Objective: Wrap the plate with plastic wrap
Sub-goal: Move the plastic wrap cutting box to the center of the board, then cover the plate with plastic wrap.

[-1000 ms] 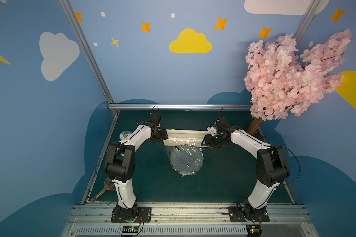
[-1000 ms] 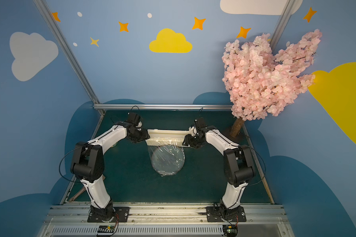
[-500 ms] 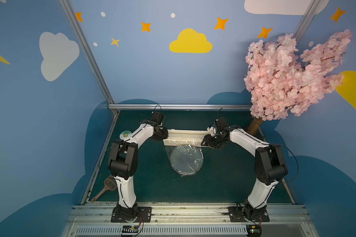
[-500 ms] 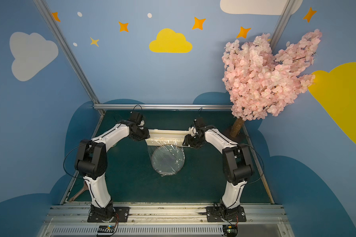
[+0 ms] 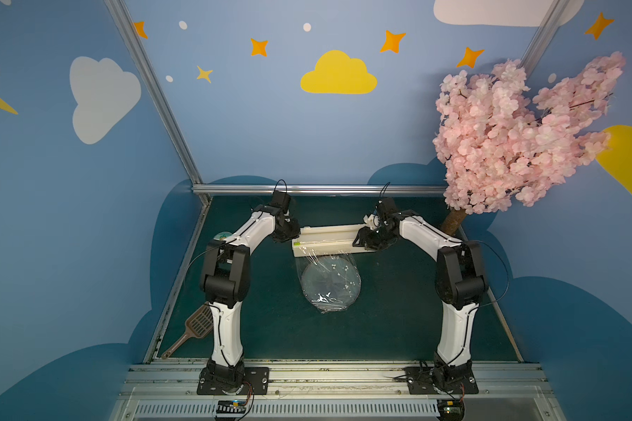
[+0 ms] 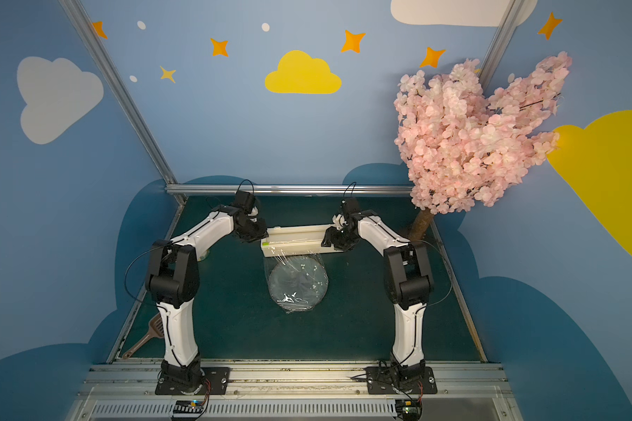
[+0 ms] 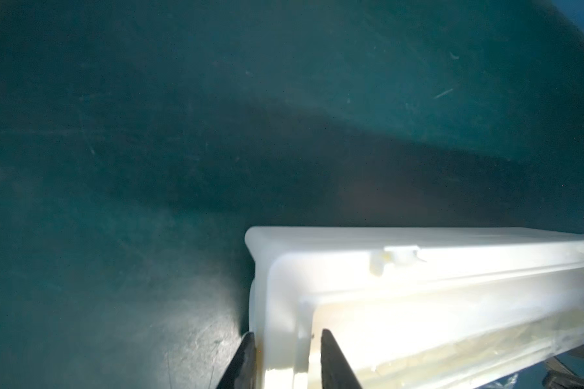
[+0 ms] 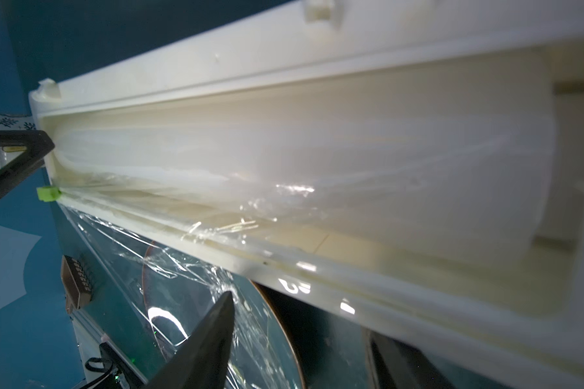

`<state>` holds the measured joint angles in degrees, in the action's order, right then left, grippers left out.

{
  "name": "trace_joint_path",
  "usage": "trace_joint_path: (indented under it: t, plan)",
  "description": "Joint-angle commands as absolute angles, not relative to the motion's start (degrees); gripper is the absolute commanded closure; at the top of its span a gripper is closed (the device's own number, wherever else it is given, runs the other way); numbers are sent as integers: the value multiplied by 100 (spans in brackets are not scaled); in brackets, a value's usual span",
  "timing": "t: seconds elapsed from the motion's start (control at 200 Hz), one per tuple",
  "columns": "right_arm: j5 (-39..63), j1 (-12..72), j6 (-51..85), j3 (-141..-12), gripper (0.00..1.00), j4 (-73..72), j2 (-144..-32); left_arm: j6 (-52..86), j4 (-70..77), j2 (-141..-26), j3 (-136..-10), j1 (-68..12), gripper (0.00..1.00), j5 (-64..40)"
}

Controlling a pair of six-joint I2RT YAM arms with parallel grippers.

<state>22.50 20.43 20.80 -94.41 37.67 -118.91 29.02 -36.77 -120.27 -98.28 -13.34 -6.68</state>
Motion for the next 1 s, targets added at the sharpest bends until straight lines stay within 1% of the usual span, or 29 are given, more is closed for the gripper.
trace_joint_path:
  t: [0.0,0.205,0.32,0.37,0.435,0.5,0.696,0.756,0.846,0.996]
  plan:
    - [2303,2014,2064,-10000,41,3826,-12218,2904,-3824,-12446,-10304,-1283,67,-743]
    - [2270,1977,1987,-10649,41,4132,-12626,2791,-4092,-12929,-11080,-1169,67,-847]
    - [2308,1995,1936,-10422,41,4081,-12410,2718,-4211,-12847,-11062,-1169,62,-778]
    - [2329,1997,1910,-10206,41,4008,-12209,2677,-4251,-12684,-10907,-1169,58,-657]
    - [2363,2000,1859,-9898,41,3957,-11908,2670,-4252,-12337,-10524,-1169,50,-544]
    - [2351,1996,1796,-9542,41,3908,-11560,2708,-4114,-11846,-9976,-1169,47,-589]
    - [2575,2042,1675,-8333,42,3402,-10692,2946,-3144,-10314,-8039,-1169,47,-1292]
    - [2648,2078,1599,-8105,44,3261,-10635,3055,-2751,-10030,-7504,-1169,48,-1859]
    - [2749,2165,1491,-7992,47,3200,-10759,3252,-2124,-9839,-6834,-1169,48,-2411]
    - [2731,2343,1389,-8100,50,3150,-11056,3333,-1909,-10062,-6487,-1169,50,-2531]
